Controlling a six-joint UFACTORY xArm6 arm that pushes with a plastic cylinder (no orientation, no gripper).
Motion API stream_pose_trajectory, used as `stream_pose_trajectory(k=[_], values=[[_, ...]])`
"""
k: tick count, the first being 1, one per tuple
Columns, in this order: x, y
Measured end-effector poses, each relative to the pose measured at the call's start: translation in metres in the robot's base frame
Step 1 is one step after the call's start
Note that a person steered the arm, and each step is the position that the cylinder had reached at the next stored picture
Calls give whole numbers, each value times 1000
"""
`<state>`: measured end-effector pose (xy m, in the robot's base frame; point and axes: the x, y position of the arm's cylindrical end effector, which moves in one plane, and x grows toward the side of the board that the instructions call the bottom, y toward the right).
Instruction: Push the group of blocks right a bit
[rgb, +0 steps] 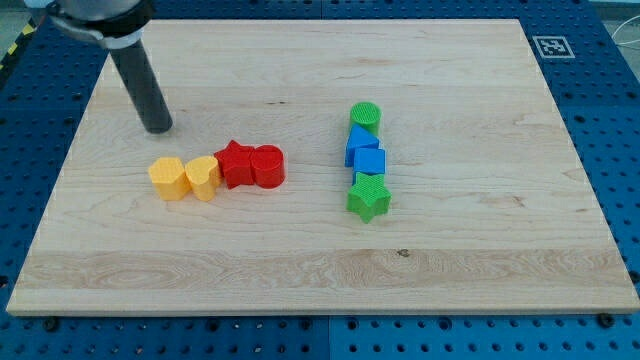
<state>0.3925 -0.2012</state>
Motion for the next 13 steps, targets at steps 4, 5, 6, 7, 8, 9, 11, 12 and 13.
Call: stream_pose_trajectory(k=[4, 5, 6, 7, 8, 9, 11, 12, 13], values=[[11, -22], [29, -31], [45, -39], [60, -41], [74, -41], [86, -34], [105, -2], [107, 29], [111, 39]])
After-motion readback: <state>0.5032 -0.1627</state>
